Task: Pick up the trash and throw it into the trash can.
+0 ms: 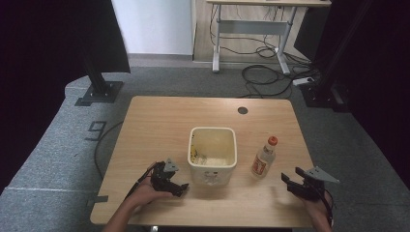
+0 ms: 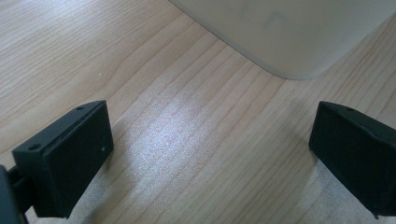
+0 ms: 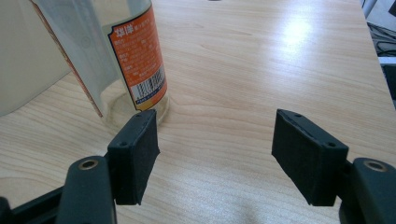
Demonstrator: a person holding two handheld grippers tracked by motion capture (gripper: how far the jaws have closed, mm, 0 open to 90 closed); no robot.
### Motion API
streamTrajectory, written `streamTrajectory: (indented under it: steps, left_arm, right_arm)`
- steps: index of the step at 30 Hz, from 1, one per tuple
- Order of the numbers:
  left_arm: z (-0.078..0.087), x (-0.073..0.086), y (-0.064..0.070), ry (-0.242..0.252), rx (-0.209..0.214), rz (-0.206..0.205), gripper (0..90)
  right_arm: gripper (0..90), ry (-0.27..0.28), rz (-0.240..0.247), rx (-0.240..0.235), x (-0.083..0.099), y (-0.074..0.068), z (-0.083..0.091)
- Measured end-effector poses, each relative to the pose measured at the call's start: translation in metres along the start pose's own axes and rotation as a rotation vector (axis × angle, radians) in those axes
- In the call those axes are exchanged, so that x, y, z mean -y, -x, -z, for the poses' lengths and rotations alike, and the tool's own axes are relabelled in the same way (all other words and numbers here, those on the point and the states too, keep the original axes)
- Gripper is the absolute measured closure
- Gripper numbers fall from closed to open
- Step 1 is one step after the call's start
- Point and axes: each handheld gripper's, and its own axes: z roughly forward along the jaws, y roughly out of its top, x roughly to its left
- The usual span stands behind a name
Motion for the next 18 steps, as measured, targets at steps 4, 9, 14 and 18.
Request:
streamTrajectory:
  steps: [4, 9, 14, 18]
  left_arm:
    - [0.0000, 0.0000, 0.0000, 0.000, 0.000, 0.000, 0.0]
    - [0.0000, 0.0000, 0.0000, 0.000, 0.000, 0.000, 0.0]
    - [0.0000, 0.0000, 0.0000, 0.000, 0.000, 0.000, 0.0]
    - [0.0000, 0.0000, 0.0000, 0.001, 0.000, 0.000, 0.0]
  right_arm:
    - [31.3, 0.007, -0.001, 0.002, -0.0012, 0.0002, 0.0012]
    - [31.3, 0.016, 0.000, 0.009, -0.0025, 0.0004, 0.0037]
    - [31.4, 0.029, 0.007, 0.010, -0.0052, 0.0001, 0.0057]
    - [31.5, 0.040, -0.002, 0.002, -0.0085, -0.0006, 0.0085]
